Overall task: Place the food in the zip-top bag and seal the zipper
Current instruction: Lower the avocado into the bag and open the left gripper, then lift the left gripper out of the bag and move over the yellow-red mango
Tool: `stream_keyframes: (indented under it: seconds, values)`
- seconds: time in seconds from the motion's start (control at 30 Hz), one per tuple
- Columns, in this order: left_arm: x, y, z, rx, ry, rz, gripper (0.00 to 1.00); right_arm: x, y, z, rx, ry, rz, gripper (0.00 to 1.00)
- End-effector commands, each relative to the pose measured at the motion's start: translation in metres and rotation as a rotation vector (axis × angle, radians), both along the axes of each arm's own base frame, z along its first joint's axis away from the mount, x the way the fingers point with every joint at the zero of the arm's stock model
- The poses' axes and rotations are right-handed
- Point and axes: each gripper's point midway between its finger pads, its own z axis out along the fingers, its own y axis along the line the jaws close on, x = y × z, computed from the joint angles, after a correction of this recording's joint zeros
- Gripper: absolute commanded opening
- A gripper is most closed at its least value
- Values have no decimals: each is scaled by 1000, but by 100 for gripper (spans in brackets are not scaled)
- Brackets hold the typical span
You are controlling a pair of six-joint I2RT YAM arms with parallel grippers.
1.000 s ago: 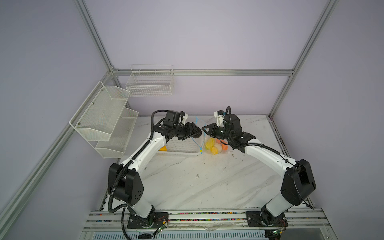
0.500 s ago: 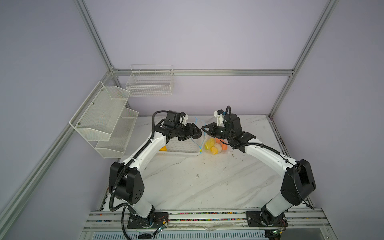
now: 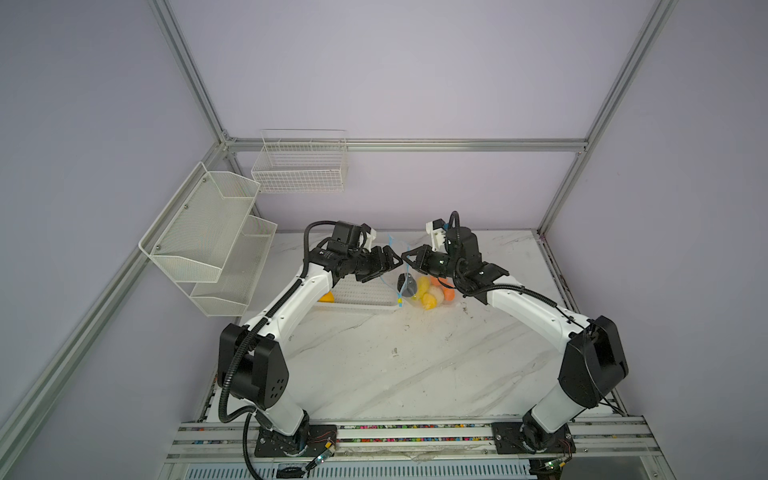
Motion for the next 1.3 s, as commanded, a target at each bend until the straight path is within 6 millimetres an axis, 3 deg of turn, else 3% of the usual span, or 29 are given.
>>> stream_keyframes:
  seconds: [0.0, 0.43, 0.57, 0.77, 0.9, 1.27]
  values:
    - [-1, 1, 1, 0, -29, -14, 81, 0, 6, 17, 28, -24, 6, 0]
    - [-4, 11, 20, 43, -78, 0, 81, -1, 4, 16, 24, -26, 1, 0]
    - [-5, 33, 31, 118, -116, 45, 82, -2, 3, 15, 24, -25, -2, 0]
    - [-5, 77, 31, 231, -118, 130, 84, -3, 3, 13, 26, -26, 4, 0]
    - [-5, 111, 17, 393, -108, 188, 84, -4, 4, 14, 28, -28, 8, 0]
    - [-7, 191, -61, 658, 96, 341, 85, -6, 5, 14, 36, -32, 21, 0]
